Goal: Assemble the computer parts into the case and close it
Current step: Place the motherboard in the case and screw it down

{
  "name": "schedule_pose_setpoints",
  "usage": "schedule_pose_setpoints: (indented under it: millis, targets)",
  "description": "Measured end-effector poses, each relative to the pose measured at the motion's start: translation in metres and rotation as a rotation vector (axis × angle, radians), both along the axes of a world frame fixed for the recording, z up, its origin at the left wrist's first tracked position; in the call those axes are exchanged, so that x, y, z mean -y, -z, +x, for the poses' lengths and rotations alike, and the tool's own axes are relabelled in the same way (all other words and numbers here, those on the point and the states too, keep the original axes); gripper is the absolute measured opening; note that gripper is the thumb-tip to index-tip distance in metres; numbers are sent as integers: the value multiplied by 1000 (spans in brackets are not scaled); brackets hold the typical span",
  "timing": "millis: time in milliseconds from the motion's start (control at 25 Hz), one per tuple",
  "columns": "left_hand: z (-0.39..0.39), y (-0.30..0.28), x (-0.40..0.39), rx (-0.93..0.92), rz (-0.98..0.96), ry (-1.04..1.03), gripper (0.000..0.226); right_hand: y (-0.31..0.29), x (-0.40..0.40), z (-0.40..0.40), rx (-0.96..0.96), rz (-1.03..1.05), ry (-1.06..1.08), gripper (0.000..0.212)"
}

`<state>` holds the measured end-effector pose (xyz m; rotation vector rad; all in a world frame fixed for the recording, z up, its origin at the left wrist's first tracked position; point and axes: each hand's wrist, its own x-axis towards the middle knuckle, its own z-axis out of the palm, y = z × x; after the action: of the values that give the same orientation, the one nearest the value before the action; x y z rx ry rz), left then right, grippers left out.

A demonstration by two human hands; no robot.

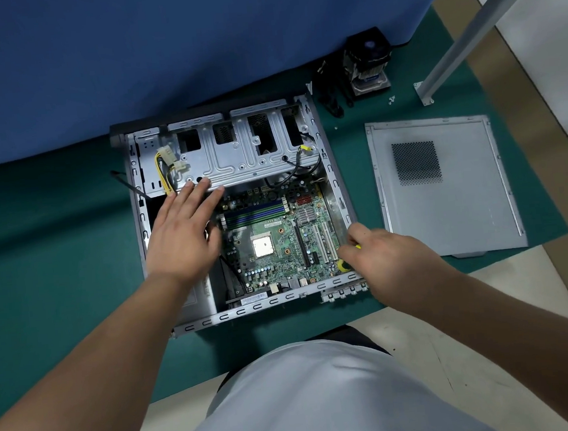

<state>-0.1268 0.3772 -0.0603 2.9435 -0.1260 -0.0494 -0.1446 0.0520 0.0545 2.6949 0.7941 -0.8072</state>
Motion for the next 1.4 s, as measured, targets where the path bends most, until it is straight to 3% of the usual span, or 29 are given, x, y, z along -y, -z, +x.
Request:
schedule_pose_setpoints:
  millis: [80, 160, 280, 400, 680, 800, 920, 1040, 1160, 1400]
  targets:
    - [0, -1, 0, -1, -7, 0, 67, 1, -5, 0, 70, -44, 15, 20]
    - [0, -1, 0, -3, -18, 1, 67, 5, -8, 1, 98, -53, 37, 31]
    - [-1, -1, 0, -2, -14, -3, 67, 10, -8, 0, 37, 4, -25, 23]
    - [-1, -1, 1, 2, -20, -5, 67, 8, -3, -5, -44, 17, -28, 42]
    - [-1, -2, 2, -6, -5, -4, 67, 13, -8, 1, 47, -59, 33, 17]
    - [-1, -3, 2, -12, -5, -6, 67, 13, -8, 2, 68, -64, 20, 30]
    - [-1, -3, 1, -9, -7, -4, 67, 7, -7, -1, 16, -8, -5, 19]
    - [-1, -3, 1, -6, -15, -4, 67, 2, -9, 1, -33, -30, 8, 31]
    - [-1, -2, 1, 0, -19, -2, 67, 0, -12, 7, -19, -55, 49, 19]
    - [-1, -1, 1, 1, -37, 5, 66, -3, -7, 5, -85, -59, 31, 21]
